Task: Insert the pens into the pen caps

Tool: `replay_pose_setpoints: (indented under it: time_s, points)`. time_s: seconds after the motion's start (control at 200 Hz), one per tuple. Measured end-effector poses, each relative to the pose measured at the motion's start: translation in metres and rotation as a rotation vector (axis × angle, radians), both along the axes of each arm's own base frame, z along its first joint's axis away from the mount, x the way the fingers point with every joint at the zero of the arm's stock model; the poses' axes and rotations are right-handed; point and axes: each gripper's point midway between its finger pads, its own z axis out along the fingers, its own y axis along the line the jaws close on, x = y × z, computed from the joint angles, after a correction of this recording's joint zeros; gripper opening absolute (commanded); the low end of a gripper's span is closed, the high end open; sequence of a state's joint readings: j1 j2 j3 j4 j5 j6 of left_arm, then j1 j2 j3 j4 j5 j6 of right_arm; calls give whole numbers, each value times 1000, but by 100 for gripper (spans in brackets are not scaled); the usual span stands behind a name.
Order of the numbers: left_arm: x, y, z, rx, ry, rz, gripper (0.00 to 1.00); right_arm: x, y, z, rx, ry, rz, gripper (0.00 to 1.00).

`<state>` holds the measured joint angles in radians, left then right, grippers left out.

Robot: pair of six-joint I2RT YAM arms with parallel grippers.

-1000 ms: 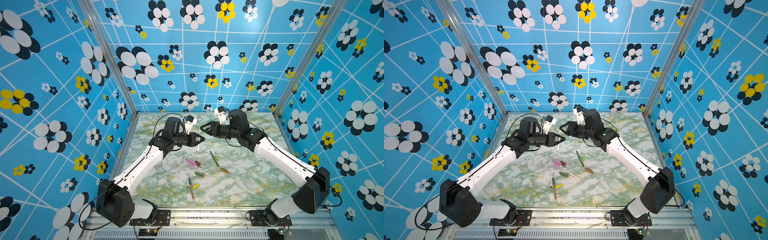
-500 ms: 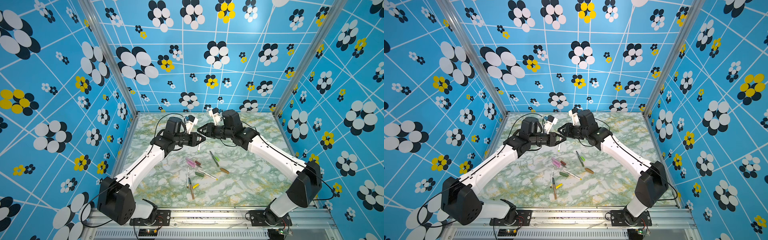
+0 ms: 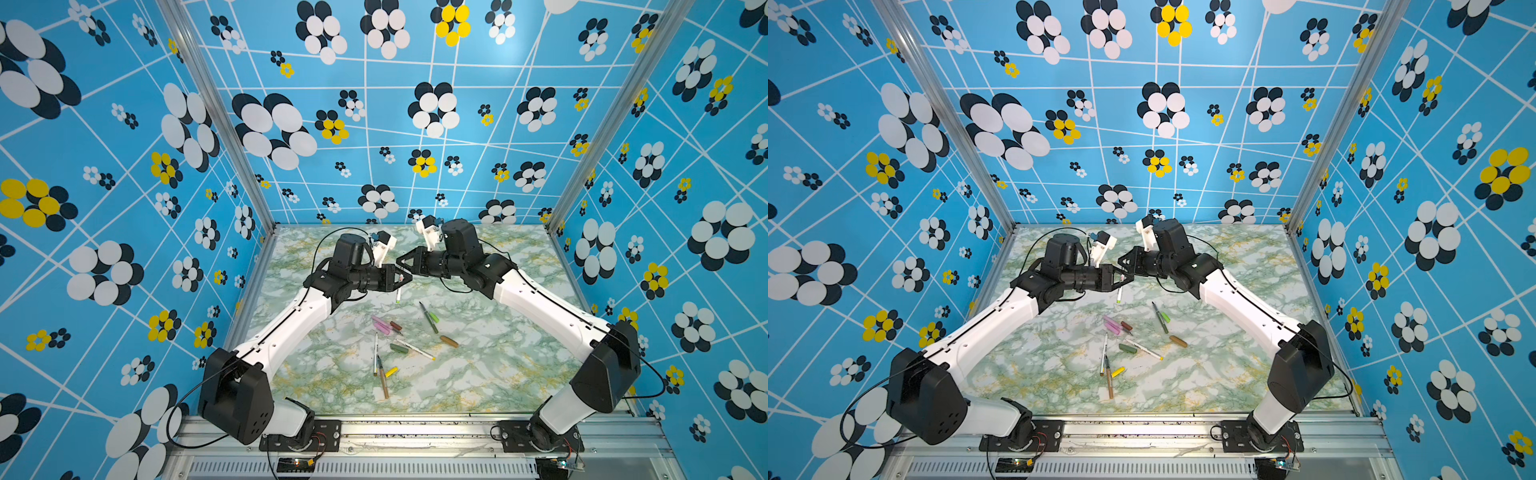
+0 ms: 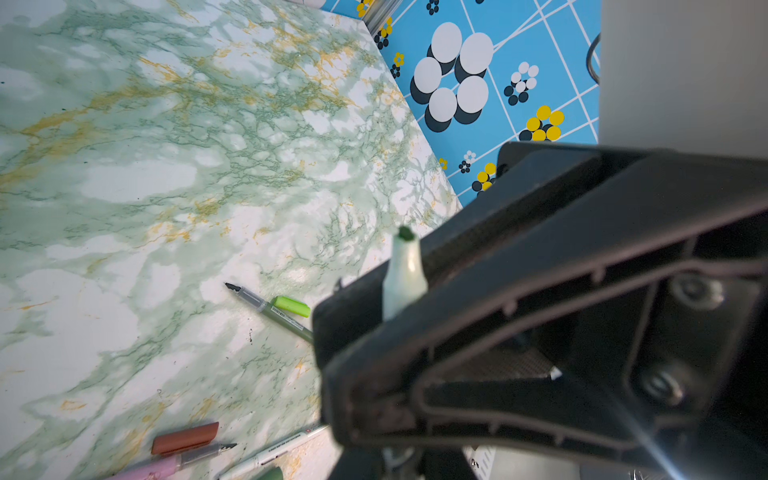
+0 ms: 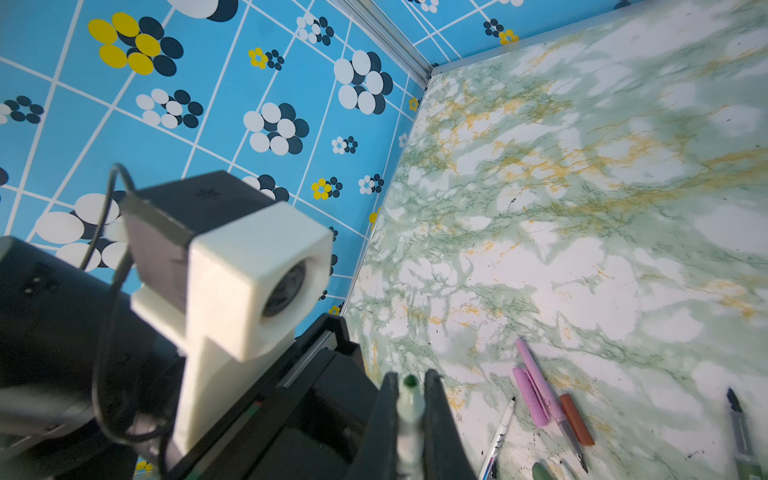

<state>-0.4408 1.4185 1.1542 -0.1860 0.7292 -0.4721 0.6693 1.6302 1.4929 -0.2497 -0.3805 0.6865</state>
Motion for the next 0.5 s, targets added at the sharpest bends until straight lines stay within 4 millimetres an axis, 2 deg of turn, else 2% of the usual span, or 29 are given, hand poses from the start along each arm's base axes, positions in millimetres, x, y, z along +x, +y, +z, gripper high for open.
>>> replay_pose_setpoints:
  time_s: [0.05,0.185,0.31,0.5]
  points:
    - [0,0,1,-3,-1,-3,24,0,0,1,-4,-1,-2,0]
    - [-3,-1,0,-2,9,-13,36,2,-1,17,1,-34,-8,0]
    - [-6,0,-3,8,13,-27,39,5,-1,27,5,-62,-16,0]
    - [-10,2,-2,12,18,-28,38,4,-3,21,-26,-62,-8,0]
